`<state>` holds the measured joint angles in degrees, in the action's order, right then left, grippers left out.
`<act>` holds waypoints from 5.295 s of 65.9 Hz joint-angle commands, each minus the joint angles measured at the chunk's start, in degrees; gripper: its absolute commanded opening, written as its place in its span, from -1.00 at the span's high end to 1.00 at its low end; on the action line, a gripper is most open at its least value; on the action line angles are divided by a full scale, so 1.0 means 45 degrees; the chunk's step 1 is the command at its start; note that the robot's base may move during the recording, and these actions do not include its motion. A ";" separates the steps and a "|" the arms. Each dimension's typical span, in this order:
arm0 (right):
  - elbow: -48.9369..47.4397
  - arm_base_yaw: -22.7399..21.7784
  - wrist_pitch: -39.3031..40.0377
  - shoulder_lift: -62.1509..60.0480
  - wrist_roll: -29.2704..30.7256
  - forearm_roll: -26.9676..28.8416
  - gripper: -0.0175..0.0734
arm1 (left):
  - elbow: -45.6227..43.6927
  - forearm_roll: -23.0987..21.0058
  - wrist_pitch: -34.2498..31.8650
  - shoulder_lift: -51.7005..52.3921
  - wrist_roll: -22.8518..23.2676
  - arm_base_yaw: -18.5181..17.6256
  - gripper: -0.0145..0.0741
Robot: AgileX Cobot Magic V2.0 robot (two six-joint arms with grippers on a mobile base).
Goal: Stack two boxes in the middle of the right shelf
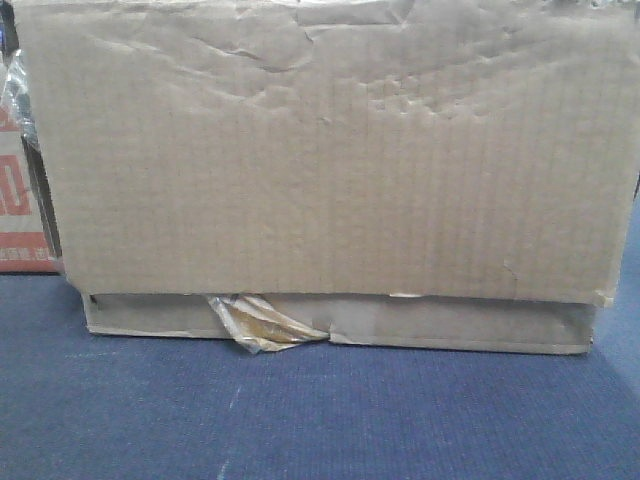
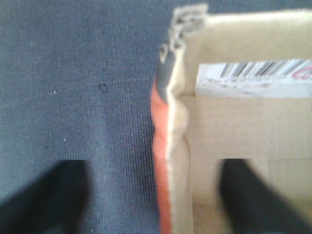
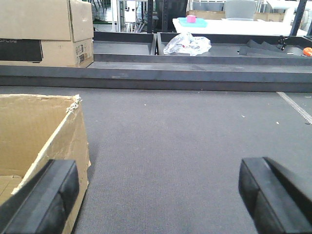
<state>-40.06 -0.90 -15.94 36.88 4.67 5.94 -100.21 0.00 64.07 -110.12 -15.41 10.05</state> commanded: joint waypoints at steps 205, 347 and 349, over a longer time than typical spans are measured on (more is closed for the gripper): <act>-0.1043 0.0642 -0.0948 0.0033 0.0033 -0.0050 -0.64 | -0.5208 0.1582 0.1309 0.2052 0.6098 -0.8357 -0.45; -0.9367 0.3770 -1.0277 1.0631 0.0165 0.0618 -0.64 | -0.0070 -0.0159 0.1309 0.3961 0.4477 -0.5620 -0.45; -0.9367 0.3770 -1.0277 1.0678 0.0165 0.0618 -0.64 | -0.0019 -0.0186 0.1309 0.3914 0.4477 -0.5620 -0.45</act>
<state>-81.71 16.12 -62.60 84.43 4.90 8.84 -100.15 0.00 70.34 -91.61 4.66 -15.32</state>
